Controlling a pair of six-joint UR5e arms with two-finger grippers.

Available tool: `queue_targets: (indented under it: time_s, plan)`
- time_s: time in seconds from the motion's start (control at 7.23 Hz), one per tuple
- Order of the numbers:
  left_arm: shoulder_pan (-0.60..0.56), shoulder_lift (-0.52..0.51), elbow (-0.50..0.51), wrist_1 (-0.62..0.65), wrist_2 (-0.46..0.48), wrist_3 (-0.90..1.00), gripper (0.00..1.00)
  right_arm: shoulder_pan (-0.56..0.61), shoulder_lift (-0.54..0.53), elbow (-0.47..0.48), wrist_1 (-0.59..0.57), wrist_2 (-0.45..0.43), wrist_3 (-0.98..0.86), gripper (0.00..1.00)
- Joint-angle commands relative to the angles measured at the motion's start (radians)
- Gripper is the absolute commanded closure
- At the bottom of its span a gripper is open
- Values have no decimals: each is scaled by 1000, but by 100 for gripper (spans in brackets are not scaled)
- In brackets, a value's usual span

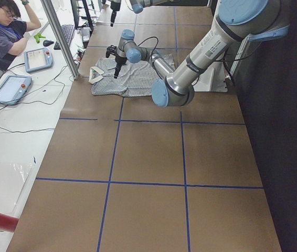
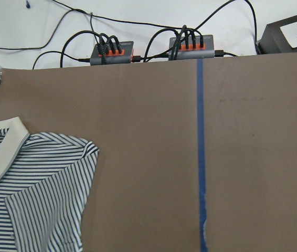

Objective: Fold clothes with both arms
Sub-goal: 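Withdraw the left gripper while both grippers move to the hem nearest the robot, then position both grippers at the corners of the shirt hem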

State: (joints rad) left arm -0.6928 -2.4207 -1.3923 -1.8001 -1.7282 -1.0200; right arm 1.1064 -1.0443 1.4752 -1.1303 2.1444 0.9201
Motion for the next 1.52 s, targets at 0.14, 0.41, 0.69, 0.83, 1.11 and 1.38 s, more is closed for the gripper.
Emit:
queue_targets:
  time_s: [0.14,0.41,0.69,0.83,1.11,1.38]
  plan:
    - [59,231,-354,1,-42,1,0,-224,-341,474,-8,-128,334,0]
    - [178,354,-524,2,-18,-170,0,-485,-573,704,-8,-344,557,0]
    - [352,443,-596,7,137,-318,0,-782,-606,721,-3,-659,739,0]
    - [421,459,-600,8,140,-394,6,-819,-608,723,-3,-699,753,0]
    - [479,485,-597,36,140,-468,34,-824,-611,723,-2,-710,755,0]
    - [496,528,-590,38,144,-471,45,-824,-611,723,1,-712,755,0]
